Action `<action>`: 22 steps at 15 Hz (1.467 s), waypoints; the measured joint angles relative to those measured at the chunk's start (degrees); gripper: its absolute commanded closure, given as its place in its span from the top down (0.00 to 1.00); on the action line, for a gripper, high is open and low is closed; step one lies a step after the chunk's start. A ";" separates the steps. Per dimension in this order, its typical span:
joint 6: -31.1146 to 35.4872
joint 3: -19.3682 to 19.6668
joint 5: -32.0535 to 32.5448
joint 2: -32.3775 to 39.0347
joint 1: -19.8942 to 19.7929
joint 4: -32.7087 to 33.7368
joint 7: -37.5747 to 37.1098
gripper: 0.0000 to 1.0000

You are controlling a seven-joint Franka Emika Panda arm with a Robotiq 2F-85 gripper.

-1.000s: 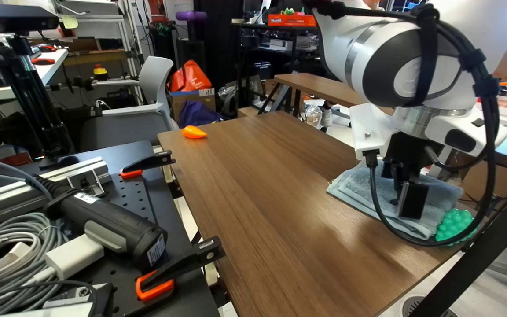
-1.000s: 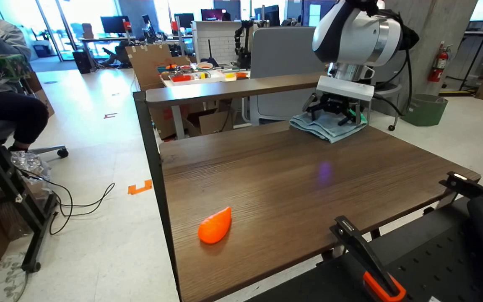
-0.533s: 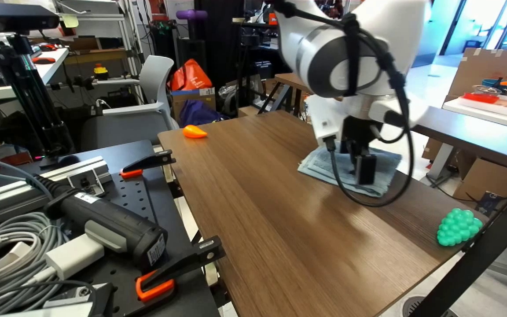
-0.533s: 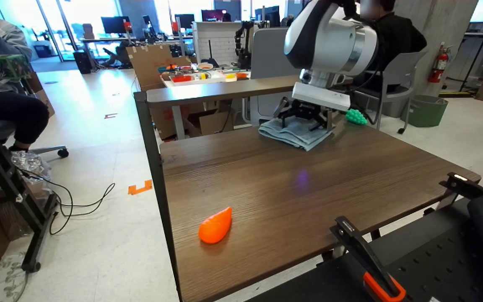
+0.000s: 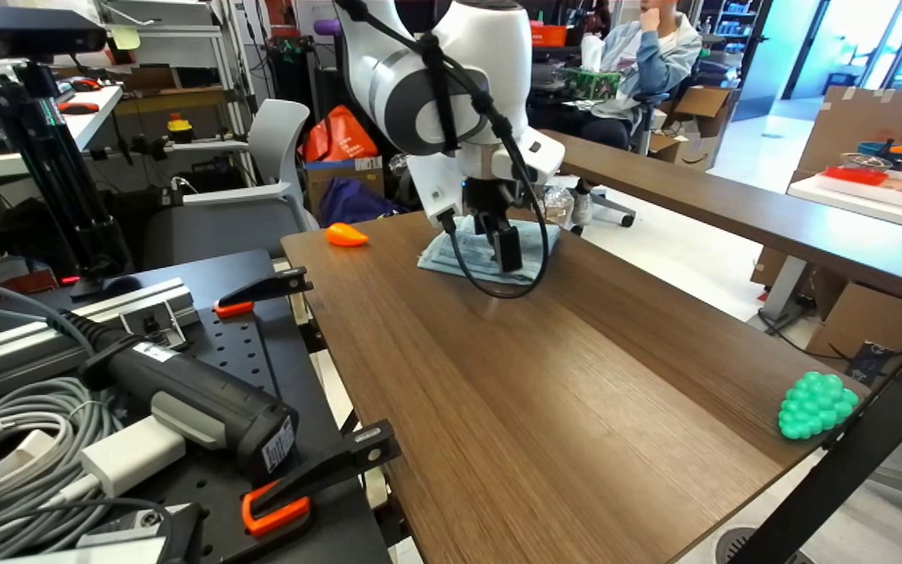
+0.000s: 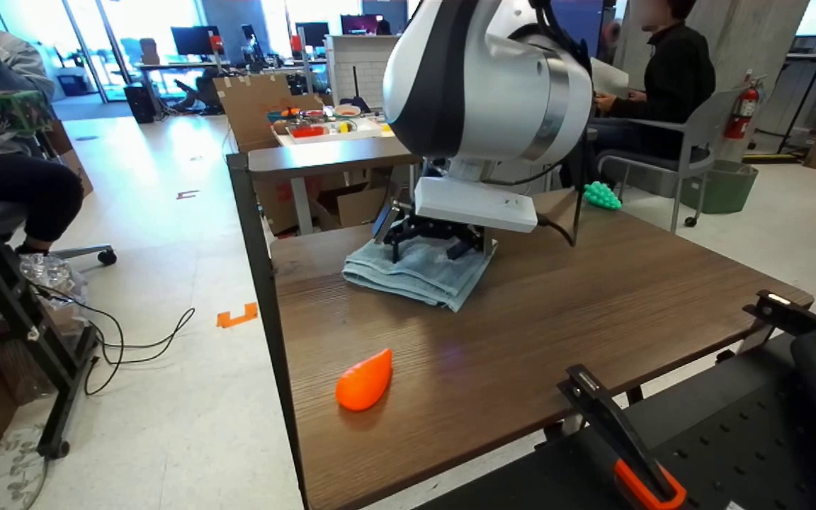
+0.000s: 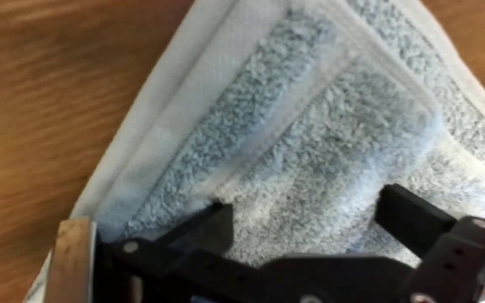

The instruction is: Use the cloth to wipe

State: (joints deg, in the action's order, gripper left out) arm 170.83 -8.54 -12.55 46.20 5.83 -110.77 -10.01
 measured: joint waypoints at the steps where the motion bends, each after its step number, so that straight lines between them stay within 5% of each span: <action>1: 0.00 0.06 0.00 -0.68 0.37 -1.11 0.00 1.00; 9: -0.10 0.52 0.02 -1.08 0.57 -1.57 0.23 1.00; 17: -0.14 -5.55 0.00 3.17 0.51 4.46 1.60 1.00; 22: -0.06 -4.44 0.01 2.98 0.54 4.34 1.85 1.00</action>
State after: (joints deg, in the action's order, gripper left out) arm 170.77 -12.98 -12.54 49.18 6.37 -106.43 -8.16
